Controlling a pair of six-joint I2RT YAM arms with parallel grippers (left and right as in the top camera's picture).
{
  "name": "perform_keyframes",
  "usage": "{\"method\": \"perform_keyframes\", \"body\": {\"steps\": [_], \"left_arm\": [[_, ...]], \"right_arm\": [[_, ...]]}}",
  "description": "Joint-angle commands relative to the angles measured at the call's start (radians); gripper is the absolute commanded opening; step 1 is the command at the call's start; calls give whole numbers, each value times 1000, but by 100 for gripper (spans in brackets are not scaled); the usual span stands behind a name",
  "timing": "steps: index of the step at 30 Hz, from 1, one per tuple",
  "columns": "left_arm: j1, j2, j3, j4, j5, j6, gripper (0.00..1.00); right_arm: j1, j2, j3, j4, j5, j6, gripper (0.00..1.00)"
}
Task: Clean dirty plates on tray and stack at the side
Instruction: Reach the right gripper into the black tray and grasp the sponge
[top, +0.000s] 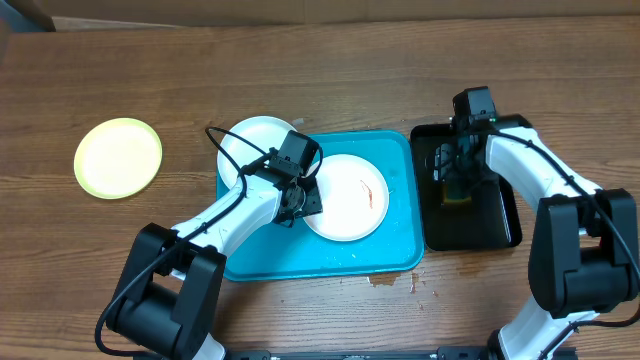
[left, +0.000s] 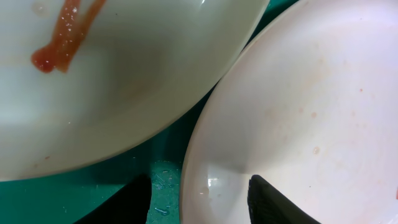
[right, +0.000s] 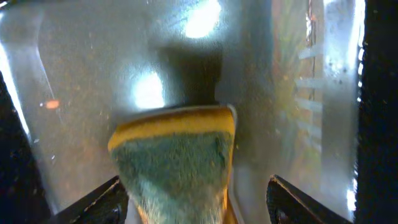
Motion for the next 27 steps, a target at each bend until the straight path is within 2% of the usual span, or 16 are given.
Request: {"method": "perform_keyframes", "body": {"steps": [1,3,4,5,6,7,8,10,11,12,13,15,20,22,24,27], "left_arm": [[-3,8,-5,-2,3,6,52],[-3,8,-5,-3,2,7,52],[-3,8,-5,-3,2,10,52],[-3,8,-5,-3,2,12,52],[-3,8,-5,-3,1,13,52],[-3,8,-5,-3,1,13,52],[-3,8,-5,-3,1,13,53],[-3,8,-5,-3,1,13,54],[-3,8,-5,-2,1,13,53],[-3,8,-5,-2,1,13,54],[-3,8,-5,-2,1,13,54],[-3,8,-5,-1,0,13,55],[-3,8,-5,0,0,17,55],[-3,8,-5,0,0,24,56],[-3,8,-5,1,0,24,56],[-3,8,-5,1,1,24,56]], "right_arm": [[-2,-13,-35,42,11,-6,71],[-2,-13,-51,72,27,-6,67],[-2,-13,-59,87,33,-6,61],[-2,-13,-66,98,33,-6,51],[-2,-13,-76,113,32,-6,34],[-2,-13,-83,122,33,-6,22],[-2,-13,-91,131,33,-6,18],[-2,-13,-105,149,32,-6,18],[-2,-13,-106,148,32,-6,32],[-2,-13,-106,148,32,-6,63],[-2,-13,-106,147,32,-6,71],[-2,-13,-106,147,32,-6,77],[-2,-13,-106,135,28,-4,76],[-2,-13,-106,126,28,-2,62],[-2,-13,-106,118,28,-2,53],[-2,-13,-106,113,26,-2,52]]}}
